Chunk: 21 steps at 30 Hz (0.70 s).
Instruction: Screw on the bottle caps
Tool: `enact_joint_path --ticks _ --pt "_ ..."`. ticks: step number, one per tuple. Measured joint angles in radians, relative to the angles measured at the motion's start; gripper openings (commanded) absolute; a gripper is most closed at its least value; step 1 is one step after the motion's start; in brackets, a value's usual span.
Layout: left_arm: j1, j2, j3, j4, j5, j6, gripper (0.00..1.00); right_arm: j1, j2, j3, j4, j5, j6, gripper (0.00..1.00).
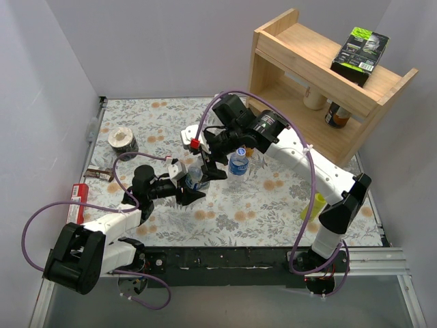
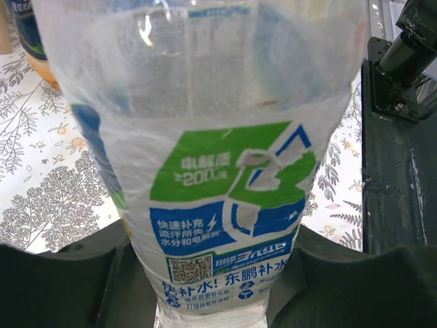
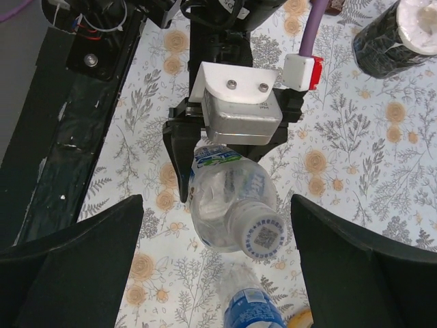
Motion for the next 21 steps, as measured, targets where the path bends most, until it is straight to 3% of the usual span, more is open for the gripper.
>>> enact_joint_path --ticks 21 --pt "-0.002 0.008 -0.021 0.084 -0.024 -0.133 0.00 -0.001 -0.017 -0.085 0.023 0.069 -0.042 0.93"
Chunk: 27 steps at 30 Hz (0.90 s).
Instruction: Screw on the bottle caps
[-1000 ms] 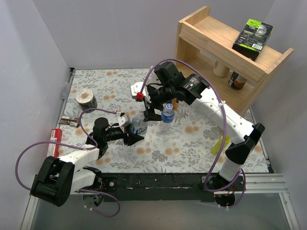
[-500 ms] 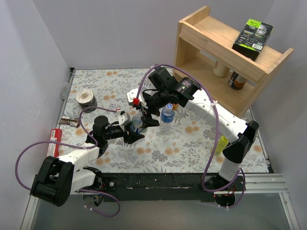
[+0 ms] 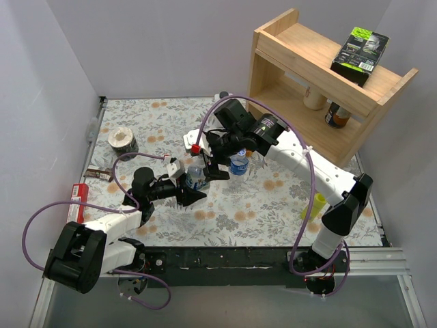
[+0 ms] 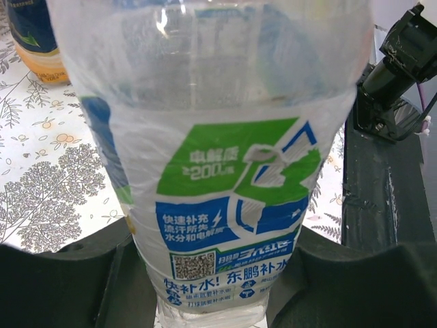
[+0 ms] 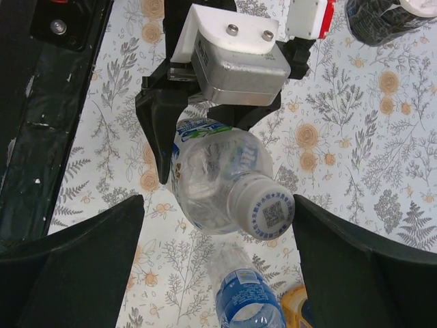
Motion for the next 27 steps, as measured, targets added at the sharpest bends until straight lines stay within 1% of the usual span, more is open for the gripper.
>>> enact_joint_path --ticks 4,5,8,12,14,16,18,22,27 --pt "0.000 0.000 -0.003 0.017 -0.001 -0.014 0.00 0.000 -0.014 -0.008 -0.003 0.027 0.002 0.91" --pt "0.000 0.000 -0.003 0.023 -0.002 -0.018 0.00 0.000 -0.018 -0.008 -0.005 0.032 0.002 0.87" --pt "0.000 0.000 -0.003 0.040 -0.001 -0.024 0.00 -0.003 -0.033 -0.008 -0.022 0.050 -0.002 0.85" --pt "0.017 0.003 -0.003 0.040 -0.047 -0.038 0.00 -0.012 -0.058 -0.009 -0.114 0.040 0.015 0.83" --pt "0.029 0.004 -0.002 0.020 -0.056 -0.020 0.00 -0.019 -0.064 -0.006 -0.142 0.031 0.025 0.81" --pt "0.030 0.004 0.004 -0.018 -0.049 0.022 0.00 -0.037 -0.060 0.014 -0.169 0.026 0.027 0.81" --pt "0.030 0.004 0.019 -0.082 -0.031 0.087 0.00 -0.075 -0.035 0.074 -0.195 0.023 0.024 0.80" --pt "0.030 0.007 0.066 -0.230 0.007 0.263 0.00 -0.121 0.013 0.179 -0.196 0.003 -0.026 0.80" --pt "0.030 0.017 0.133 -0.383 0.035 0.442 0.00 -0.094 0.021 0.180 -0.224 -0.029 -0.143 0.79"
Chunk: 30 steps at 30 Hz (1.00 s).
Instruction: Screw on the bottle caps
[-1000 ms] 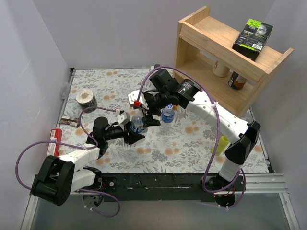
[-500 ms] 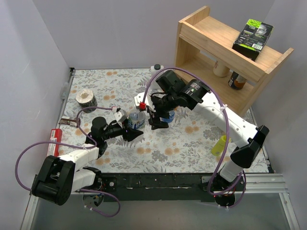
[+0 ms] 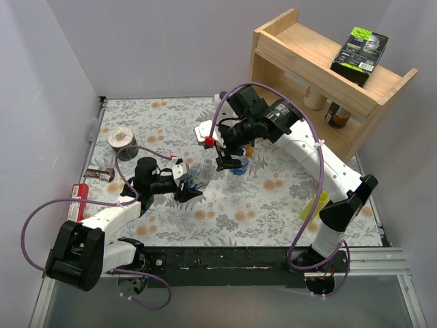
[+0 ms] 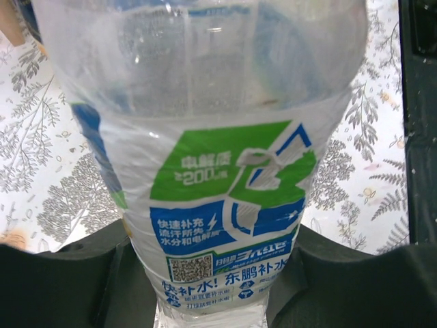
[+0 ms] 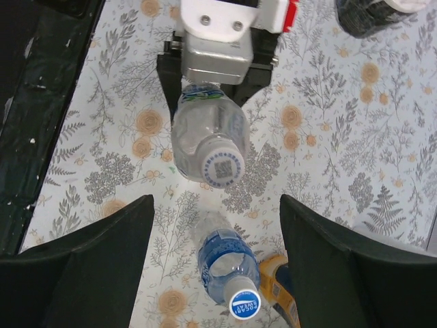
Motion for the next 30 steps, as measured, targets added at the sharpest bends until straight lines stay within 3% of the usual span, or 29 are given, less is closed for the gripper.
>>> enact_joint_path --ticks 13,25,29,30 --pt "0.000 0.006 0.052 -0.111 0.020 0.152 0.00 0.047 0.058 -0.006 -0.057 -0.029 -0.154 0.64" --pt "-0.001 0.019 0.054 -0.119 0.021 0.174 0.00 0.046 0.105 0.023 -0.075 -0.029 -0.153 0.32" --pt "-0.004 0.023 0.050 -0.071 -0.016 0.105 0.00 0.042 0.106 0.023 -0.036 -0.011 -0.066 0.02" --pt "-0.006 0.021 0.044 -0.041 -0.053 0.066 0.00 0.038 0.106 0.023 -0.009 0.003 -0.018 0.01"
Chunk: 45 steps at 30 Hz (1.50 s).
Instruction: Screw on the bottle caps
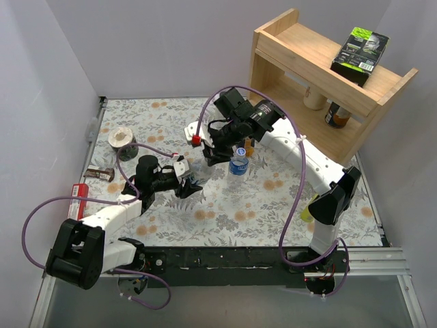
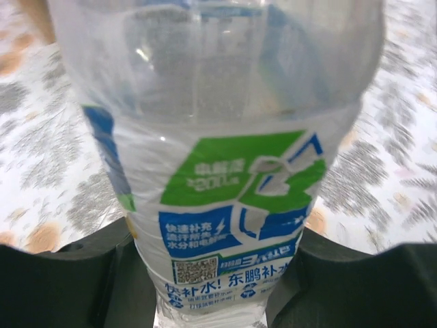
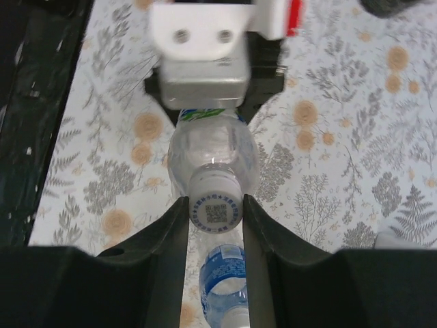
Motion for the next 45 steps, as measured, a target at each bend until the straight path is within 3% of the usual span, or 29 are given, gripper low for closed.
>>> enact_joint_path --ticks 5,6,8,9,14,17,20,23,30,38,45 --pt "-0.065 -0.053 -0.034 0.124 -0.302 -0.182 0.00 -0.039 0.012 -0.002 0.176 0.051 0.370 0.01" --pt "-0.078 -0.057 -0.034 0.133 -0.352 -0.210 0.00 -0.054 0.014 -0.010 0.221 0.045 0.470 0.08" --pt "-0.095 -0.058 -0.034 0.136 -0.429 -0.251 0.00 -0.076 0.017 -0.032 0.280 0.029 0.584 0.39" --pt "-0.100 -0.058 -0.034 0.133 -0.450 -0.266 0.00 -0.085 0.028 -0.028 0.298 0.017 0.624 0.46" --pt "-0.085 -0.065 -0.033 0.137 -0.451 -0.327 0.00 -0.116 0.076 0.035 0.293 -0.100 0.598 0.66" --pt "-0.047 -0.092 -0.046 0.143 -0.359 -0.375 0.00 -0.145 -0.026 -0.132 0.399 -0.178 0.541 0.72" --pt "-0.020 -0.112 -0.058 0.149 -0.250 -0.422 0.00 -0.175 -0.189 -0.343 0.471 -0.236 0.523 0.72" --pt "-0.020 -0.106 -0.058 0.161 -0.161 -0.452 0.00 -0.188 -0.245 -0.375 0.549 -0.302 0.550 0.72" --pt "-0.020 -0.077 -0.055 0.177 -0.060 -0.460 0.00 -0.180 -0.220 -0.409 0.760 -0.381 0.708 0.71" --pt "-0.020 -0.071 -0.032 0.196 -0.009 -0.461 0.00 -0.180 -0.155 -0.410 0.834 -0.407 0.809 0.68" --pt "-0.020 -0.071 -0.028 0.207 0.008 -0.461 0.00 -0.180 -0.138 -0.423 0.896 -0.420 0.884 0.49"
